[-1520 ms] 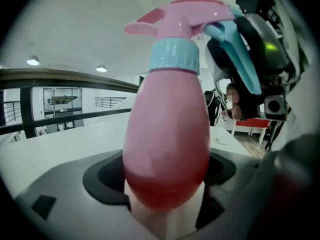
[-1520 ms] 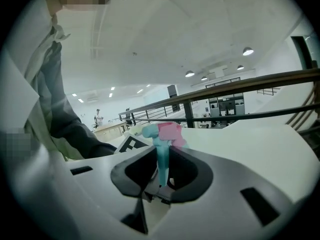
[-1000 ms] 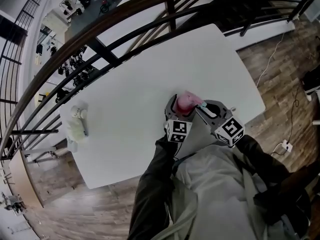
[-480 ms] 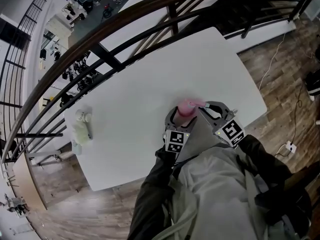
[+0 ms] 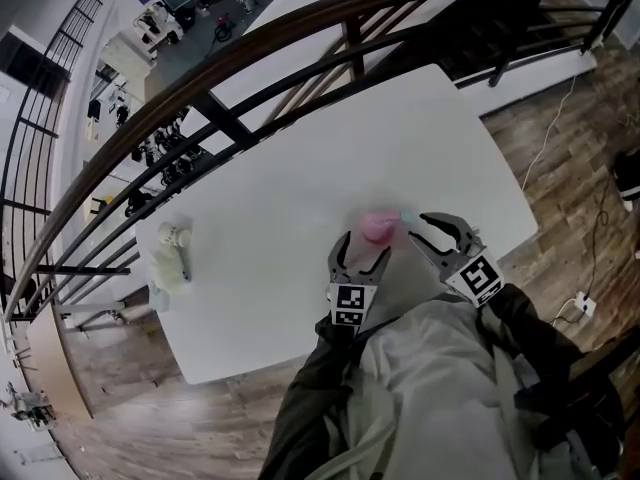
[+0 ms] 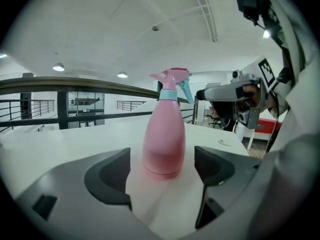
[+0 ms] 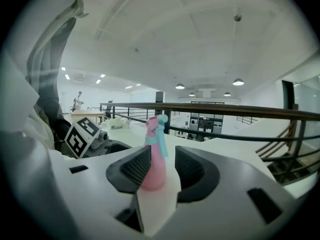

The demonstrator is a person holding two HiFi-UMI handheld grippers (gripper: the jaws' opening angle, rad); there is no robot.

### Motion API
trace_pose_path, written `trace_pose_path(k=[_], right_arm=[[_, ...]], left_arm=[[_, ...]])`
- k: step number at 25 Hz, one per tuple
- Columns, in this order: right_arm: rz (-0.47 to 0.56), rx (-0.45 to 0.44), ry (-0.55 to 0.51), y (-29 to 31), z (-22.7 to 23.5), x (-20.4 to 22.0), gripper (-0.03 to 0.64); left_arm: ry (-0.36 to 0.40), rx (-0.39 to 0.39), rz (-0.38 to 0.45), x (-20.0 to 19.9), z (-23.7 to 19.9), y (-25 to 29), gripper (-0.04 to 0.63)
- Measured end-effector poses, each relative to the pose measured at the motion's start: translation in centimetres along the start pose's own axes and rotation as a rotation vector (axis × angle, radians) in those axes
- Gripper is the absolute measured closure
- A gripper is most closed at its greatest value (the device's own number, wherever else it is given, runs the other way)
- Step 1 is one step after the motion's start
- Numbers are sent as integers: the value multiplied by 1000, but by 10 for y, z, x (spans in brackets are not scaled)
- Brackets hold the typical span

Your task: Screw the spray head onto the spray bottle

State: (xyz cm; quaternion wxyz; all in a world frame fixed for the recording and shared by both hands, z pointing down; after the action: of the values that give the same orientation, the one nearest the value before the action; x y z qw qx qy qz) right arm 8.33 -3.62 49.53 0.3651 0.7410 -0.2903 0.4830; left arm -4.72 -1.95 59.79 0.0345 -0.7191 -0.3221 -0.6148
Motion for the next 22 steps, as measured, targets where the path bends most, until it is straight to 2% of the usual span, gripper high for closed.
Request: trace_pose_path(k=[1, 2, 3, 5, 6, 8, 11, 22], right_arm=[[-3, 21, 43, -7, 2, 10, 477], [-17, 41, 96, -16, 3, 22, 477], [-42, 58, 151, -23, 4, 36, 486], [-98, 85, 240, -31, -1, 59, 576], [-114, 91, 267, -30, -2, 67, 595], [-112, 94, 297, -25, -2, 72, 620], [-92, 89, 293, -20, -4, 71, 621], [-121, 26, 243, -3, -22, 73, 621]], left_arm=[[3, -15, -5, 1, 0, -5, 183], [4, -43, -12, 4, 1, -10, 220], [0, -79, -21, 7, 3, -16, 324], [-23, -151, -30, 14, 2, -30, 429], [-35, -175, -20, 14, -1, -35, 501], [-60, -190, 15, 9, -2, -39, 584], [-90, -166, 33, 8, 4, -40, 589], [-117, -132, 22, 15, 9, -40, 589]])
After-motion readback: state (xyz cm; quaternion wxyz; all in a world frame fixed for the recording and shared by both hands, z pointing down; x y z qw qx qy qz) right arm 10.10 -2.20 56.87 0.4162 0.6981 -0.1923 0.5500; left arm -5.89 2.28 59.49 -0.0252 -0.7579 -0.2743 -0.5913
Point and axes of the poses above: the fingertips, and each gripper's own axes: y forward along the fingers, z to its right, x out of its underside, the point moved 4 cm from there along -y, backward along the fingers, and after that the axes turned 11 degrees about -y, right-handed, at the moved point
